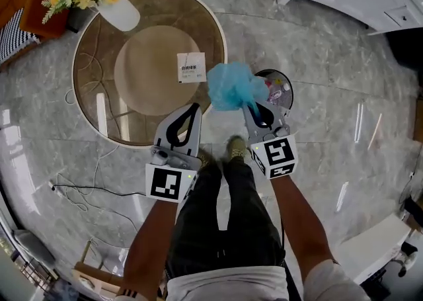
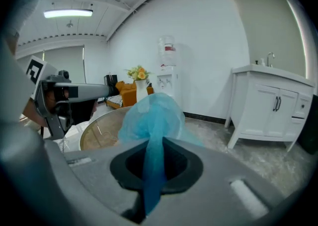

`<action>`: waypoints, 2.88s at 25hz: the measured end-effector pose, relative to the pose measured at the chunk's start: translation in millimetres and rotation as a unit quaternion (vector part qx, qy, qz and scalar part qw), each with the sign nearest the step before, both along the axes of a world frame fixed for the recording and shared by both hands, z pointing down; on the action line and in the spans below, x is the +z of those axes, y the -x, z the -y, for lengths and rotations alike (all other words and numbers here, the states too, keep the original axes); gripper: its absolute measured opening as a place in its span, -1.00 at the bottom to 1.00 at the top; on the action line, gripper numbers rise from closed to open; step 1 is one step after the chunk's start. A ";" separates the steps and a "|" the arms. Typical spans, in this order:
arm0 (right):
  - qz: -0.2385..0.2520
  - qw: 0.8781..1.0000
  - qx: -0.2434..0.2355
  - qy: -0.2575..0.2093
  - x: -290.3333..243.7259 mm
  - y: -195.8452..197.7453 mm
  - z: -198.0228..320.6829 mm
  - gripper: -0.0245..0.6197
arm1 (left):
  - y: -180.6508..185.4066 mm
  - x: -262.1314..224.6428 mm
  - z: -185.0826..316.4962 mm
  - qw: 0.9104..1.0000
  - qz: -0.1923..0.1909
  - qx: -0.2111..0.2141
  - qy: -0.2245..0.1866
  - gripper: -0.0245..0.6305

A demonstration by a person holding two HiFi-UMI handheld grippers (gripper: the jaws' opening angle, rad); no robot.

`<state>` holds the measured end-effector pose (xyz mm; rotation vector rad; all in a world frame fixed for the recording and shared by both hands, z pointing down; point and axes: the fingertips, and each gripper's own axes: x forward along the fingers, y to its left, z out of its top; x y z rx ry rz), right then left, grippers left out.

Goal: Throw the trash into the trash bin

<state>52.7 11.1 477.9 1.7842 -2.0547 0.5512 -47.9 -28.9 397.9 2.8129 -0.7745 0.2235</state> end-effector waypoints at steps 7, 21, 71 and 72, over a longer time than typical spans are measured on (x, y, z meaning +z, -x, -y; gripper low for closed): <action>-0.030 0.997 0.048 0.049 37.3 -88.5 -52.6 -0.90 | -55.3 7.1 -26.0 1.000 0.010 0.023 0.006 -0.93; -0.045 0.989 0.026 0.137 116.2 -160.7 -90.3 -0.90 | -159.4 55.9 -47.9 0.996 0.044 0.066 0.033 -0.93; 0.009 0.999 -0.026 -0.026 49.2 -80.4 0.4 -0.92 | -106.7 79.9 -3.0 0.997 0.047 0.028 0.051 -0.93; 0.013 0.999 -0.038 -0.034 42.3 -69.1 8.7 -0.92 | -101.1 78.7 0.2 0.997 0.048 0.023 0.047 -0.93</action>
